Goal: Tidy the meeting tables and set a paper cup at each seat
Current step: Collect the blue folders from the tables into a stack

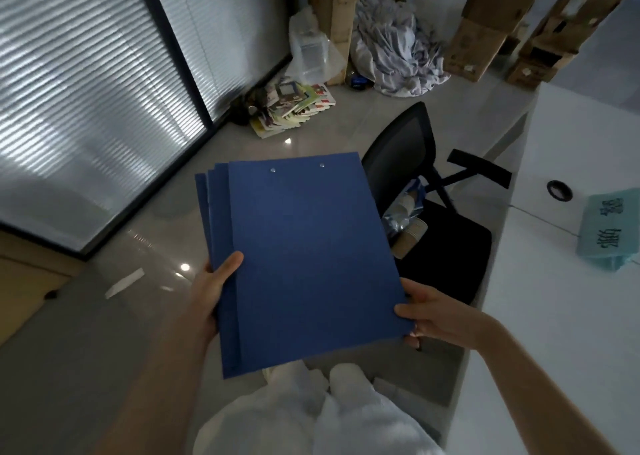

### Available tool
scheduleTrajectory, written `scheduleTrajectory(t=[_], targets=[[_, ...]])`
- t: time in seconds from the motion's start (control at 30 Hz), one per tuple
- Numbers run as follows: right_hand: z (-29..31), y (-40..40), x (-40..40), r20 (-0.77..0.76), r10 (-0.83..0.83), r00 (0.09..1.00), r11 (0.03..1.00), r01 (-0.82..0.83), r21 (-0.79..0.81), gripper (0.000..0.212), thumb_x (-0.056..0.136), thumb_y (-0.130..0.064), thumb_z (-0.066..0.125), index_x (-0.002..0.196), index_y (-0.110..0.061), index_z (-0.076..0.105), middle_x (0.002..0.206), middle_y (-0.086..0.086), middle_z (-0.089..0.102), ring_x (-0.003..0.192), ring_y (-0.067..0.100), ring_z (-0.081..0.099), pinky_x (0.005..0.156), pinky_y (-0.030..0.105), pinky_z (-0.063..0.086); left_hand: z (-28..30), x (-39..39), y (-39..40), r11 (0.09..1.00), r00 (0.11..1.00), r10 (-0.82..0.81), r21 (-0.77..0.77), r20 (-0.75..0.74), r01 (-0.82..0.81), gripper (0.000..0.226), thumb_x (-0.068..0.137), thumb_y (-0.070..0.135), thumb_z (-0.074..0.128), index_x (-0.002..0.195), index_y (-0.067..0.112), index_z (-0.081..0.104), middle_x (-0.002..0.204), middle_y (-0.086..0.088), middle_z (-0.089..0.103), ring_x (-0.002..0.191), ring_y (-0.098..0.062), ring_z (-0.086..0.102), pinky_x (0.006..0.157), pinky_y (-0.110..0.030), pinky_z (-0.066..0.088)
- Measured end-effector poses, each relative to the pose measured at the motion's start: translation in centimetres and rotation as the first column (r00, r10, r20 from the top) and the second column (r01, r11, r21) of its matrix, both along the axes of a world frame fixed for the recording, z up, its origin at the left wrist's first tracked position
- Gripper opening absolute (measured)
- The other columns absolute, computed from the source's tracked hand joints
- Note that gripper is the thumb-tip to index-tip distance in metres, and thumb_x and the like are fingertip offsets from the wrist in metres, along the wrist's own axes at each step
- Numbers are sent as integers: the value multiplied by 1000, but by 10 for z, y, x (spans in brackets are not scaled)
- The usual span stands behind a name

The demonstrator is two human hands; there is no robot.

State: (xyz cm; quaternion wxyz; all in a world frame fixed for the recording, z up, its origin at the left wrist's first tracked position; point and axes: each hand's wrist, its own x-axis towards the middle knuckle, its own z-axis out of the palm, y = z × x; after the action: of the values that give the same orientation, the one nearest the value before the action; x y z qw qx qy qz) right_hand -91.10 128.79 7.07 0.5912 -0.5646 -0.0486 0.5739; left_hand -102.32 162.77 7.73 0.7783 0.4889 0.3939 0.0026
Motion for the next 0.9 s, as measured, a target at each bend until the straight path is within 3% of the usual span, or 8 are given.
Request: scheduleTrajectory(t=[0.1,0.13,0.2,0.37,0.5,0.6,0.7,0.9], targets=[[6,49,10,70,93,993,993,-88,-80,70,78,-36,75,140,-32,43,122,14,61,94,29,63,77,37,54,-3,-6,41,999,998,54,4,-20,-54,31,80,28,71,109,25,61,92,0,77,81,-23,74,60,-35,58],[7,64,13,101,107,989,990,-96,-108,75,73,-39,77,140,-31,43,130,4,61,109,26,63,88,40,53,-6,-7,54,998,997,68,9,-39,-68,31,80,28,71,109,25,61,92,-1,77,81,-24,74,61,-35,58],[9,93,19,165,123,979,983,-97,-156,75,71,-36,75,138,-25,45,132,-1,61,118,21,61,97,42,50,-7,-10,78,995,993,102,6,-58,-102,34,79,27,74,110,24,60,98,-4,75,84,-26,72,64,-37,56],[9,157,36,238,77,968,956,-5,-292,44,89,-15,64,131,-12,52,119,5,64,90,9,68,75,24,56,-6,-12,130,993,992,114,-12,-47,-115,61,68,31,81,123,16,61,106,-8,75,86,-27,74,61,-36,59],[2,209,50,264,-11,964,937,102,-333,46,94,-34,56,136,-18,47,132,1,57,114,18,59,98,39,49,-10,-4,162,993,992,112,-37,-53,-114,63,74,36,77,131,17,58,114,-7,73,93,-27,73,64,-36,59],[-2,244,66,164,-177,970,932,218,-288,62,83,-49,65,133,-14,51,124,3,64,108,23,64,94,42,50,-9,12,179,991,991,116,-60,-63,-120,64,73,36,77,131,17,57,110,-6,74,90,-26,74,61,-36,59],[3,266,88,45,-235,971,927,237,-292,53,82,-55,62,118,-17,63,107,5,73,94,26,71,80,40,54,-7,39,191,991,994,98,-85,-44,-102,59,74,34,74,128,15,58,106,-8,75,83,-25,74,57,-35,59],[2,291,167,-84,-306,948,917,270,-294,59,69,-56,73,112,-15,68,105,10,74,97,31,71,93,47,52,-8,124,221,999,998,23,-47,-52,-25,84,53,46,80,128,14,59,110,-11,74,89,-29,73,61,-38,59]])
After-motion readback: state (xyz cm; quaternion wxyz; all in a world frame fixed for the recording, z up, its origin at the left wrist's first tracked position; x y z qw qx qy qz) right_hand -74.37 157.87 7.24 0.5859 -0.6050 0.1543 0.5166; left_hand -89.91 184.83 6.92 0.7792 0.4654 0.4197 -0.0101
